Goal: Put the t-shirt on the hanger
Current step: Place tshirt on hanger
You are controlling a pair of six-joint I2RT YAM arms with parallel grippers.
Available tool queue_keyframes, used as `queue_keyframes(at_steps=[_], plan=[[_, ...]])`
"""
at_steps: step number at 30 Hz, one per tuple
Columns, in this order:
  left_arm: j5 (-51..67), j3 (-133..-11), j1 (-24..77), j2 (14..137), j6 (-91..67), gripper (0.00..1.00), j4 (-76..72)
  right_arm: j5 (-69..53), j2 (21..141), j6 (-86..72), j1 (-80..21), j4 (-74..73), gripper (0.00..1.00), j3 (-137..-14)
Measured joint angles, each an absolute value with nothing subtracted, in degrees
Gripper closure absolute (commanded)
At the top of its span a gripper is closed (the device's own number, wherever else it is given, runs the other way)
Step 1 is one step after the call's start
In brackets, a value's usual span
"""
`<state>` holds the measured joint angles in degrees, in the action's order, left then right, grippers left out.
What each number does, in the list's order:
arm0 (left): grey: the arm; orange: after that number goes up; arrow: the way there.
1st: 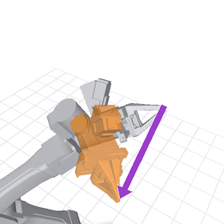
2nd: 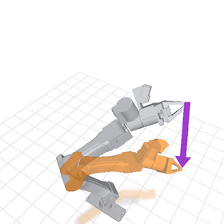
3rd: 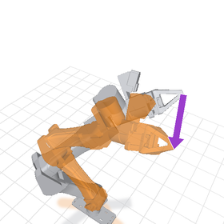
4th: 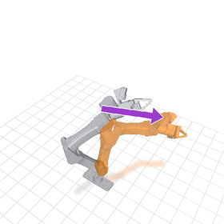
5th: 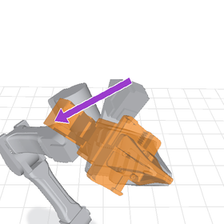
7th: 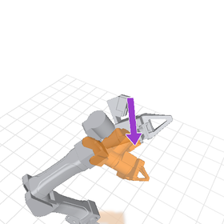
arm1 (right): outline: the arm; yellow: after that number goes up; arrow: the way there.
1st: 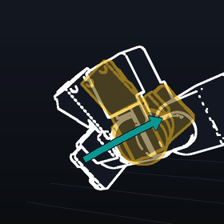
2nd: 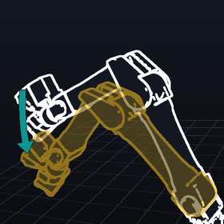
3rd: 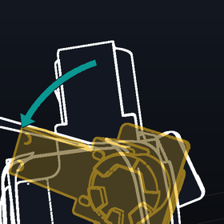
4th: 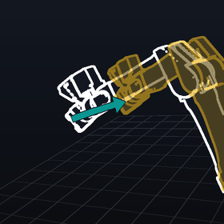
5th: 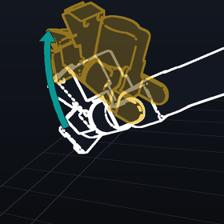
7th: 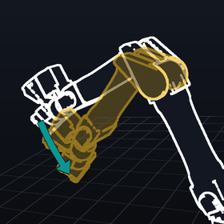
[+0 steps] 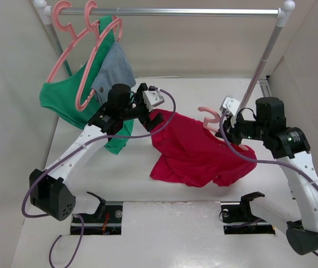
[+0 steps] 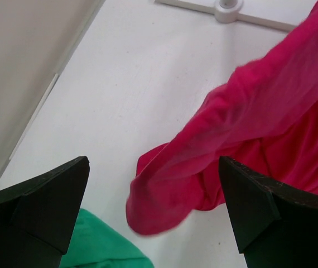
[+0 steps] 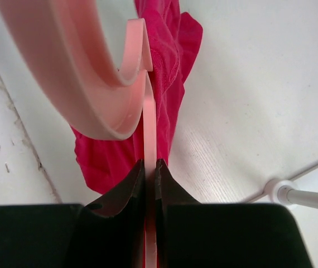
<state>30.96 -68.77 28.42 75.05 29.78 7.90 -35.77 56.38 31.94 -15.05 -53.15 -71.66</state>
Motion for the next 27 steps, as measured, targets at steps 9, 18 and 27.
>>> queue_keyframes(at_steps=[9,18,27], plan=[[38.5,-67.5,25.6,77.6,38.5,0.56,14.1,-34.7,54.8,33.4,-14.6,-59.4,1.00,-75.7],[39.9,-67.5,25.6,79.4,43.7,1.00,19.6,-31.7,54.4,33.7,-14.2,-62.2,1.00,-79.7],[35.6,-65.6,24.0,79.4,44.0,1.00,17.0,-28.2,53.2,33.9,-14.2,-65.2,1.00,-81.3]])
